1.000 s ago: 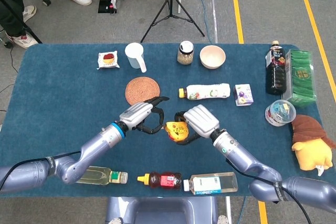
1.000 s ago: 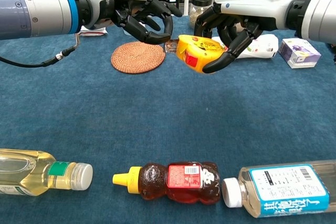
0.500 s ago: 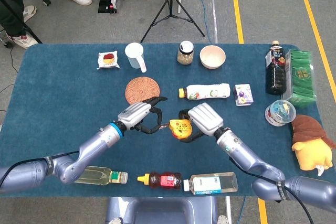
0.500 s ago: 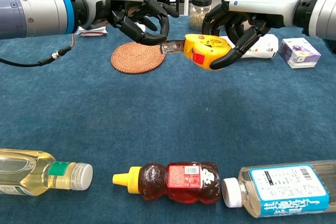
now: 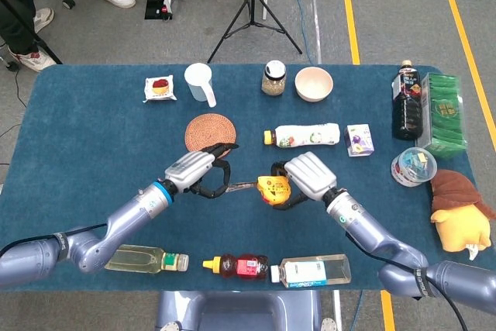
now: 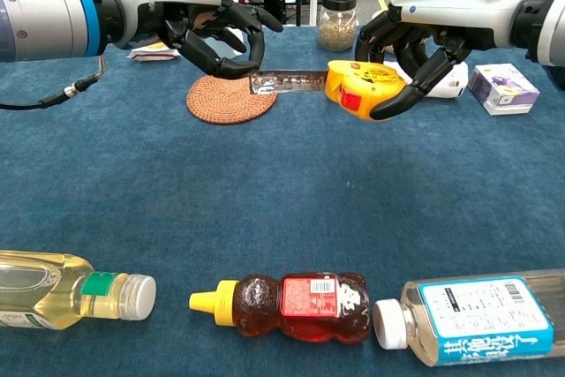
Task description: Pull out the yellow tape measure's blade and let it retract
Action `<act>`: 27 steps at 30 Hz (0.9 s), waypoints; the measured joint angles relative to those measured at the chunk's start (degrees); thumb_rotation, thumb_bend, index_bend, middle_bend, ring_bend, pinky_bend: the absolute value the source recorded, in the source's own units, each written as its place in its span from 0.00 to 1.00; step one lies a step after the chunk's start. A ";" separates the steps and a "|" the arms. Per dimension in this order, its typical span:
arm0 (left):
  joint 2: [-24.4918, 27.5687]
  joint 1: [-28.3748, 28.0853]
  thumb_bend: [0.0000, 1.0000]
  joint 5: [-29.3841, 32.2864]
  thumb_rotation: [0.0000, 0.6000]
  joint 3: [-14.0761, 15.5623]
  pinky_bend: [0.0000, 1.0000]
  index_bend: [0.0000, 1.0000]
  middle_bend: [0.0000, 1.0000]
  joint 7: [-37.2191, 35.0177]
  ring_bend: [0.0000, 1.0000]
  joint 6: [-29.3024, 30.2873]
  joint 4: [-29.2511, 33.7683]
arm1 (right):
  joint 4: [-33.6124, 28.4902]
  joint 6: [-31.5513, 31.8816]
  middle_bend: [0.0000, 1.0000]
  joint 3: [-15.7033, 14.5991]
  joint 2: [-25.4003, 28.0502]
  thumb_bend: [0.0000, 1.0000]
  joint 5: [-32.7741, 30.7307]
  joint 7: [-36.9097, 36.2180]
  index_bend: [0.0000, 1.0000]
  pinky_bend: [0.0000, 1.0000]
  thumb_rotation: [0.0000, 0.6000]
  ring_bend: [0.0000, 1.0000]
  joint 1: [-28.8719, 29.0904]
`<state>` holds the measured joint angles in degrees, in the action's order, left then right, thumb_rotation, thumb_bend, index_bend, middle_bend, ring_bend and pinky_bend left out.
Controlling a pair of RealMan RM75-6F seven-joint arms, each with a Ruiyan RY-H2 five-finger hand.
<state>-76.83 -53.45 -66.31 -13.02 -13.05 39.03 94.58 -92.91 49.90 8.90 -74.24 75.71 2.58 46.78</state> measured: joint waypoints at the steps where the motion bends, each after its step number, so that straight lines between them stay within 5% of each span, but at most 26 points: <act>1: 0.32 0.15 0.48 -0.14 0.92 0.15 0.09 0.56 0.07 0.00 0.00 0.00 0.11 | 0.06 0.05 0.71 -0.06 0.10 0.18 0.05 -0.07 0.68 0.61 0.64 0.65 -0.10; 27: 9.29 4.42 0.47 -4.88 0.91 3.16 0.09 0.56 0.07 -0.25 0.00 1.79 3.82 | 2.06 0.62 0.71 -1.52 2.25 0.18 2.56 -2.96 0.68 0.61 0.64 0.65 -2.07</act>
<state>-67.53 -49.03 -71.19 -9.86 -13.30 40.82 98.40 -90.85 50.52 7.38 -72.00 78.26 -0.39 44.71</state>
